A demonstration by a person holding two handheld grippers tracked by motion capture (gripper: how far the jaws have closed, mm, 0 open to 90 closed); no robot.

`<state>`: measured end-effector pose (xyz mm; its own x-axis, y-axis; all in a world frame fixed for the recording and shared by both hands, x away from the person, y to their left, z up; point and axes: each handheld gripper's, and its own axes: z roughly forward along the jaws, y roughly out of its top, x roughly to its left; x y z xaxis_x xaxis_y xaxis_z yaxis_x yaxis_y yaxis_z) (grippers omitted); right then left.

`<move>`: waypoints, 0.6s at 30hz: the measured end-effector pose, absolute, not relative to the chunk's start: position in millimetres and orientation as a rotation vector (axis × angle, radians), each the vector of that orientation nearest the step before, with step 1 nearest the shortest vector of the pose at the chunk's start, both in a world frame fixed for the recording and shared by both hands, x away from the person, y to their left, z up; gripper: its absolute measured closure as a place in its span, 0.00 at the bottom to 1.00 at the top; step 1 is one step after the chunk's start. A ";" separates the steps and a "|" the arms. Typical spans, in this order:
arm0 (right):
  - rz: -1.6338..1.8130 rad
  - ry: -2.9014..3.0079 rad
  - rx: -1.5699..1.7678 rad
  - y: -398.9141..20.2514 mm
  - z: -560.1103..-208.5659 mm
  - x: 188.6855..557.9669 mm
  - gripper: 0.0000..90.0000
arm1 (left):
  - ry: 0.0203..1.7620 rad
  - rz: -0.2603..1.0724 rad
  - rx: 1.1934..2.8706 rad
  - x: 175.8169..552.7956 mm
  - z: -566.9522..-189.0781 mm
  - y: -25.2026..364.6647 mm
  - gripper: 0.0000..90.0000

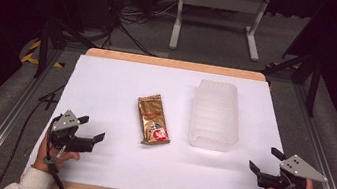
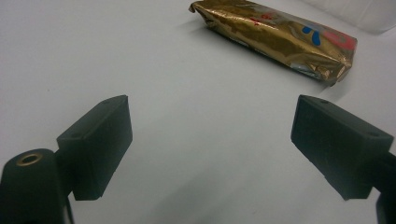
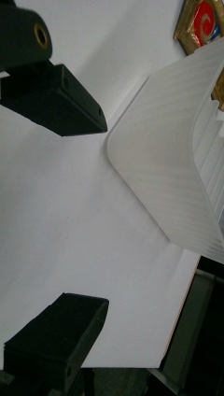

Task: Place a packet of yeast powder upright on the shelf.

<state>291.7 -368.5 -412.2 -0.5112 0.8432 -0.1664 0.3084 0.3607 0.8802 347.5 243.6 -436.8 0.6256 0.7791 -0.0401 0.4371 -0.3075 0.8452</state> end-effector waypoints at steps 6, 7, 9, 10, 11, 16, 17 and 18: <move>1.088 2.015 0.992 -360.2 -409.4 292.0 0.15 | 0.950 0.384 1.945 371.2 -440.7 241.8 0.22; 1.086 2.018 0.989 -358.2 -409.0 291.9 0.15 | 0.952 0.348 1.941 375.5 -440.6 241.9 0.24; 1.066 2.026 0.977 -353.5 -409.6 291.5 0.15 | 0.950 0.297 1.940 382.6 -439.9 239.8 0.29; 1.061 2.031 0.973 -351.5 -410.3 291.7 0.16 | 0.948 0.278 1.946 386.1 -439.1 238.1 0.32; 1.058 2.039 0.975 -350.0 -410.7 292.3 0.16 | 0.946 0.257 1.942 388.4 -438.5 236.4 0.34; 1.043 2.023 0.989 -343.3 -408.8 292.3 0.16 | 0.969 0.237 1.912 409.9 -431.9 222.8 0.33; 1.047 2.013 0.996 -342.4 -409.4 291.5 0.17 | 0.971 0.229 1.909 413.8 -430.2 219.2 0.34; 1.048 2.016 1.019 -340.0 -412.2 290.9 0.17 | 0.967 0.205 1.908 418.1 -428.8 215.3 0.34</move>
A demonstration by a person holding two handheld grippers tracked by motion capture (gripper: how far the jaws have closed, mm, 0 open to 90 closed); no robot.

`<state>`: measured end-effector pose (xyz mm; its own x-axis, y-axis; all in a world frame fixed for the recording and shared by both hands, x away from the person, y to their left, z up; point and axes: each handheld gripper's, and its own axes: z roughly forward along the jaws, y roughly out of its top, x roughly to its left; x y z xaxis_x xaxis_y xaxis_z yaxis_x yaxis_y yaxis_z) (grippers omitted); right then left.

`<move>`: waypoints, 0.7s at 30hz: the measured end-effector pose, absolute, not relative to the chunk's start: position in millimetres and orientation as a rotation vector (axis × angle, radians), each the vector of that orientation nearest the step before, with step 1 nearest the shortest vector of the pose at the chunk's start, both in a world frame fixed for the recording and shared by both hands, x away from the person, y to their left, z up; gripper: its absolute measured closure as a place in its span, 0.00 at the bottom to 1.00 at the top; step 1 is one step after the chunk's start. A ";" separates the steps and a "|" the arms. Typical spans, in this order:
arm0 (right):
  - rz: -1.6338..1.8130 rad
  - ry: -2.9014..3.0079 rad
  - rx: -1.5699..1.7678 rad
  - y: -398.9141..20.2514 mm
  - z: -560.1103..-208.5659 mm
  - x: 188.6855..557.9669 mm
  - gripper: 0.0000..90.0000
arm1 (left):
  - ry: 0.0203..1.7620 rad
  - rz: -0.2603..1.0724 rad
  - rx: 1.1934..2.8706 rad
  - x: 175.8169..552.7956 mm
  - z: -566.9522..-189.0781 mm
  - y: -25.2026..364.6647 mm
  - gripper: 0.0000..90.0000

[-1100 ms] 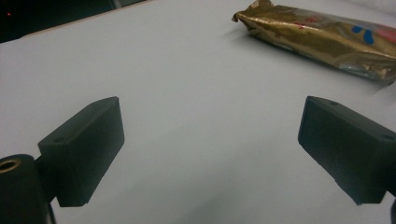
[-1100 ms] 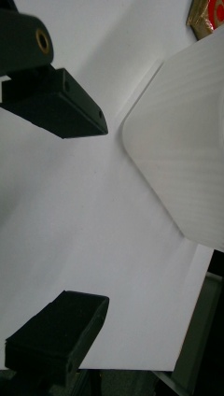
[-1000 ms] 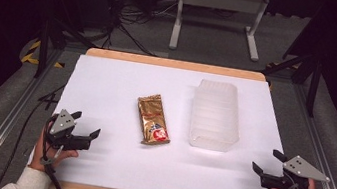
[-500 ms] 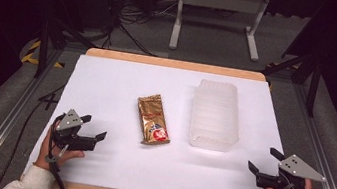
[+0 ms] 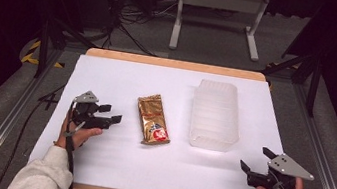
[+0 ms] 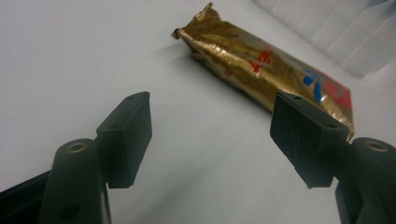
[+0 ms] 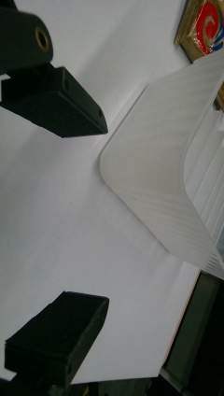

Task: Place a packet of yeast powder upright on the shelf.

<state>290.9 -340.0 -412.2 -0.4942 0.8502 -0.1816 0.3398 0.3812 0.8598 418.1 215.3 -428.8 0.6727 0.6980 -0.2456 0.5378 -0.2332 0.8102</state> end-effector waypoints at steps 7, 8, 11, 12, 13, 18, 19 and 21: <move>0.999 2.026 0.989 -334.1 -419.9 285.6 0.16 | 0.939 0.180 1.885 443.8 -420.8 185.3 0.33; 1.000 2.026 0.976 -334.1 -420.3 284.6 0.16 | 0.923 0.175 1.893 449.5 -420.4 179.5 0.33; 0.994 2.044 0.954 -336.3 -424.5 283.5 0.16 | 0.925 0.166 1.899 461.8 -422.1 170.4 0.32; 0.994 2.050 0.966 -337.3 -426.6 284.7 0.16 | 0.934 0.161 1.900 467.4 -423.1 166.8 0.31; 0.993 2.055 0.961 -337.6 -427.6 285.2 0.16 | 0.939 0.153 1.896 470.7 -423.7 164.9 0.31; 1.000 2.066 0.938 -338.4 -427.3 284.6 0.16 | 0.964 0.143 1.906 486.7 -430.4 154.8 0.30; 1.000 2.062 0.938 -339.6 -426.8 283.8 0.16 | 0.976 0.134 1.903 489.7 -432.7 153.2 0.30; 1.023 2.059 0.953 -342.3 -426.3 283.4 0.16 | 0.995 0.138 1.914 494.3 -437.6 149.4 0.30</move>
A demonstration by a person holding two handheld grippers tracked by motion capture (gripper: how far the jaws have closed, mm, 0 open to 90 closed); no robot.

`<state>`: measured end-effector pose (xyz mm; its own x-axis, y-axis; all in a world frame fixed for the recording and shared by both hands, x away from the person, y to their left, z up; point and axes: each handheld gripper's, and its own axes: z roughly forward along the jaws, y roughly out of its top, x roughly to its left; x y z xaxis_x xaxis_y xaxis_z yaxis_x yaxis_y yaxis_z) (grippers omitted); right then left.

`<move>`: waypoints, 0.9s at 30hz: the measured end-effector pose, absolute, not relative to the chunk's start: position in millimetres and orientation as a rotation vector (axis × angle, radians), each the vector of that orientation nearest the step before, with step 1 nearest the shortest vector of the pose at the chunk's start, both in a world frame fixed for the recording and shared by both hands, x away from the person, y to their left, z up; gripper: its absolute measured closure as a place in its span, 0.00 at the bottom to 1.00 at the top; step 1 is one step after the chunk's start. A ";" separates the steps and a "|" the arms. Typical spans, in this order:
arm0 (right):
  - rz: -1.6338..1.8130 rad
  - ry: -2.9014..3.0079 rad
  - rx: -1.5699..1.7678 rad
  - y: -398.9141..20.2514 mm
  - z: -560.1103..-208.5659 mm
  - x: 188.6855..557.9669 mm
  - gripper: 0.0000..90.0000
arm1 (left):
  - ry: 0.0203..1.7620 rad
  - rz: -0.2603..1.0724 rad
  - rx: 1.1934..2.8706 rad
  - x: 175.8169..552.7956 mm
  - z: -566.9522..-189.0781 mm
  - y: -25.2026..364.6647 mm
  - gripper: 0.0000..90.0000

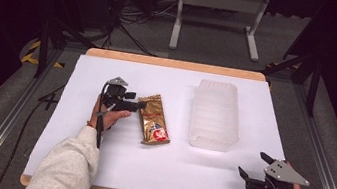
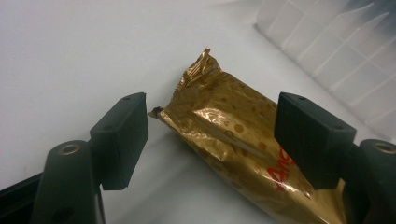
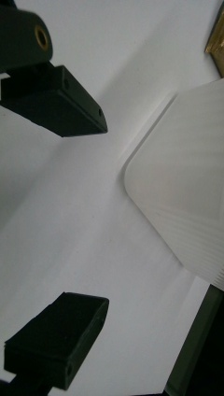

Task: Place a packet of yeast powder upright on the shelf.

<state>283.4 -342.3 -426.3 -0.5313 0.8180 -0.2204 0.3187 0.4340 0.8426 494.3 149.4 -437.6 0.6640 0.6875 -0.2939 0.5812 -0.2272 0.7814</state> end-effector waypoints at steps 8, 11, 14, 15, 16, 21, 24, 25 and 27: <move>1.029 2.083 0.963 -345.7 -428.1 284.9 0.16 | 1.066 0.135 1.975 502.1 -449.5 138.6 0.33; 1.028 2.074 0.970 -344.6 -427.4 284.1 0.17 | 1.085 0.147 1.968 503.2 -448.8 139.8 0.35; 1.039 2.077 0.992 -346.0 -428.4 285.8 0.17 | 1.101 0.065 1.947 507.4 -448.3 139.4 0.39; 1.041 2.078 0.994 -346.5 -429.1 286.4 0.17 | 1.095 0.067 1.962 508.4 -448.3 138.8 0.40; 1.041 2.081 0.994 -346.7 -429.4 286.5 0.17 | 1.095 0.060 1.958 509.0 -448.9 137.6 0.41; 1.040 2.091 0.996 -346.8 -430.3 286.9 0.17 | 1.075 0.007 1.946 513.7 -452.4 136.7 0.49; 1.037 2.099 0.992 -346.4 -430.6 286.9 0.17 | 1.049 -0.012 1.958 513.3 -452.5 136.1 0.54; 1.036 2.102 0.992 -346.4 -430.8 287.0 0.17 | 1.044 -0.018 1.958 513.3 -452.6 136.3 0.56; 1.030 2.103 0.992 -345.9 -431.3 287.5 0.17 | 1.031 -0.028 1.955 513.5 -452.9 138.0 0.63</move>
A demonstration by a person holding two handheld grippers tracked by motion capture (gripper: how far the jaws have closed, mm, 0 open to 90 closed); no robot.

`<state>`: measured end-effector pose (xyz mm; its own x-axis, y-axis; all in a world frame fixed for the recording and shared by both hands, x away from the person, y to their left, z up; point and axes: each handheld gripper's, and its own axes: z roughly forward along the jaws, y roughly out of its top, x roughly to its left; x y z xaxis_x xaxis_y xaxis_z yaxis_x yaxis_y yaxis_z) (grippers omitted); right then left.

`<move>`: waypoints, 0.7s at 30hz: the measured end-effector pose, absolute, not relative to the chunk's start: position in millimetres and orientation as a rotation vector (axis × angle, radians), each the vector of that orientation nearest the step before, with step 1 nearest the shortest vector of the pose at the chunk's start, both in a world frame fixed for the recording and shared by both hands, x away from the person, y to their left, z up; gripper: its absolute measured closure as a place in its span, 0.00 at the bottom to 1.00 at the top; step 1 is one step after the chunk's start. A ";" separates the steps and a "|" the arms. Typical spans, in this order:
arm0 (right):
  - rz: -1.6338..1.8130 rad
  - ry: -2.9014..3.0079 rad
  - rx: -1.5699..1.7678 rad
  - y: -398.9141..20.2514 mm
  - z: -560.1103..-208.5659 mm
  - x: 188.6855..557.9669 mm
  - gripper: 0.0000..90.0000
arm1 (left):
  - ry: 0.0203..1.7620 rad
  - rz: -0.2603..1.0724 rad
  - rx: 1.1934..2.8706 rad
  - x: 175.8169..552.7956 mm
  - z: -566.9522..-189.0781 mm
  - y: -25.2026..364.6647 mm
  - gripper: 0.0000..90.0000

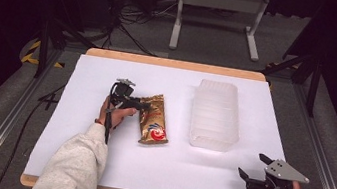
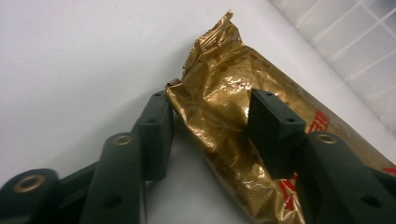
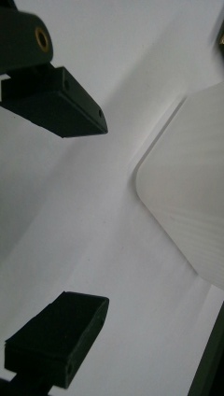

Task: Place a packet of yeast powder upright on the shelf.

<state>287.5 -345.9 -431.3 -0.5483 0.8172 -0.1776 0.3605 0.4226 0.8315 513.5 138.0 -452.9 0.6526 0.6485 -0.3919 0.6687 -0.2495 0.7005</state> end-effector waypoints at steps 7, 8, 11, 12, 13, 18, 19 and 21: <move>1.017 2.118 0.995 -345.1 -432.3 287.9 0.17 | 1.037 -0.010 1.955 512.7 -454.3 141.7 0.94; 1.016 2.119 0.994 -345.1 -432.3 287.8 0.17 | 1.032 -0.004 1.954 512.3 -453.8 141.4 0.95; 1.017 2.120 0.994 -345.2 -432.3 287.7 0.17 | 1.021 0.014 1.944 509.9 -451.6 141.4 0.97; 1.016 2.121 0.991 -345.2 -432.4 287.5 0.17 | 1.016 0.023 1.944 509.0 -450.3 141.3 0.97; 1.014 2.121 0.988 -345.3 -432.3 287.4 0.17 | 1.013 0.026 1.940 508.0 -449.1 141.2 0.97; 1.024 2.117 0.986 -346.2 -431.0 286.9 0.17 | 0.979 0.078 1.906 500.0 -437.6 143.0 0.98; 1.025 2.114 0.985 -346.2 -430.9 286.8 0.17 | 0.973 0.088 1.893 497.7 -434.0 143.7 0.98; 1.027 2.112 0.988 -346.6 -430.3 286.7 0.17 | 0.952 0.105 1.869 493.1 -426.1 146.5 0.98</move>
